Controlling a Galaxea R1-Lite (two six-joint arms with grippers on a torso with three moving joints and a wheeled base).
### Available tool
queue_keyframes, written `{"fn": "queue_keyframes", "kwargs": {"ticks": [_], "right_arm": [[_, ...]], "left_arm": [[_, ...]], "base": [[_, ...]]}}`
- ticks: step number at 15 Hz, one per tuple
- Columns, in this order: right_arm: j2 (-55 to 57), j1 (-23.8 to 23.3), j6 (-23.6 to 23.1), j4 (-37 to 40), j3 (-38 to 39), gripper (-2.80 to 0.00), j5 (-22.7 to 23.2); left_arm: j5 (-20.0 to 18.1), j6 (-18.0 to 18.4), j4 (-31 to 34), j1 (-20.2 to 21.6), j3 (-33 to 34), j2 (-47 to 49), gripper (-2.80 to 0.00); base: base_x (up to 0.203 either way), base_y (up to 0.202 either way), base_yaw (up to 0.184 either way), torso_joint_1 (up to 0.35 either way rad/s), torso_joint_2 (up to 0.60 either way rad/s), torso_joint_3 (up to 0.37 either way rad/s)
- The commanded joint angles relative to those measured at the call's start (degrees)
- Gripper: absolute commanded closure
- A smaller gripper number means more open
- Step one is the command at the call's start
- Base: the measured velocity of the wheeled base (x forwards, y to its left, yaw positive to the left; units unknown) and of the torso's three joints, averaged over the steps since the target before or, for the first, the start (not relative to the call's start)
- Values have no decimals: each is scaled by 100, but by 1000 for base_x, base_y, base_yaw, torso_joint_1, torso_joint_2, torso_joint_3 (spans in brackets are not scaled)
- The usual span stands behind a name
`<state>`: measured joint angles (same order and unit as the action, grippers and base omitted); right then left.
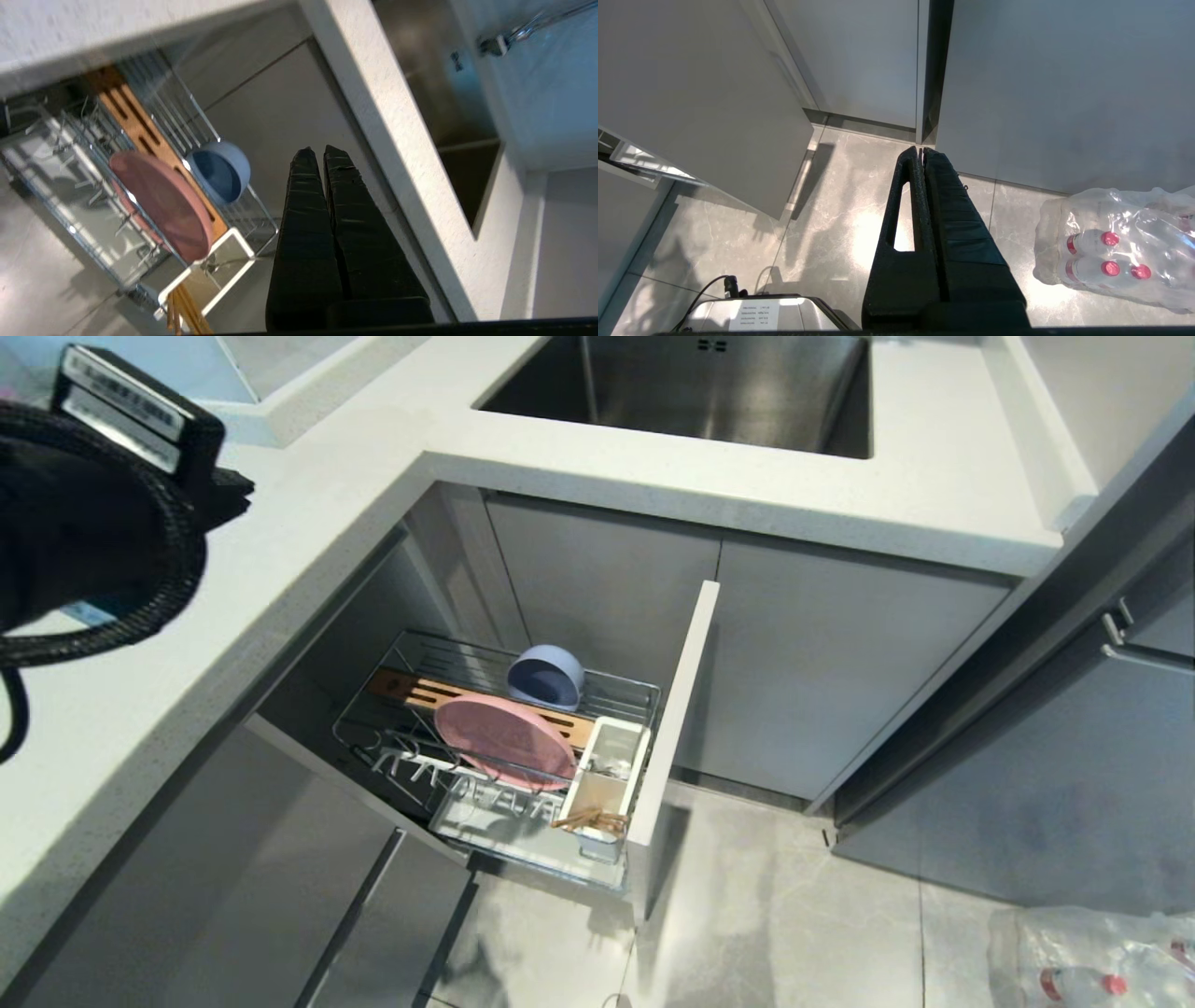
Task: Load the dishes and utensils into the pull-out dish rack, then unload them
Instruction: Take the plate out of the cupboard
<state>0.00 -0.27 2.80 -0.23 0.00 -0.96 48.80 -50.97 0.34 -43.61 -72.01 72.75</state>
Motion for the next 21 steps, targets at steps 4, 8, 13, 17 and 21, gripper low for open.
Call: {"fn": "queue_keyframes", "kwargs": {"ticks": [4, 8, 13, 17, 21], "right_arm": [[9, 0, 1, -3, 0, 0, 0], [9, 0, 1, -3, 0, 0, 0], [9, 0, 1, -3, 0, 0, 0], [9, 0, 1, -3, 0, 0, 0], [9, 0, 1, -3, 0, 0, 0]], "left_arm": [[145, -1400, 859, -158, -157, 758, 0], [136, -2817, 1599, -265, -251, 1395, 0], [39, -3050, 1551, -77, -277, 2038, 0], [-521, -3231, 1570, 479, -536, 2643, 0], [-1029, -3278, 1575, 999, -738, 3095, 0]], "base": [[0, 0, 0, 0, 0, 0], [0, 0, 0, 0, 0, 0], [0, 0, 0, 0, 0, 0], [0, 0, 0, 0, 0, 0], [0, 0, 0, 0, 0, 0]]}}
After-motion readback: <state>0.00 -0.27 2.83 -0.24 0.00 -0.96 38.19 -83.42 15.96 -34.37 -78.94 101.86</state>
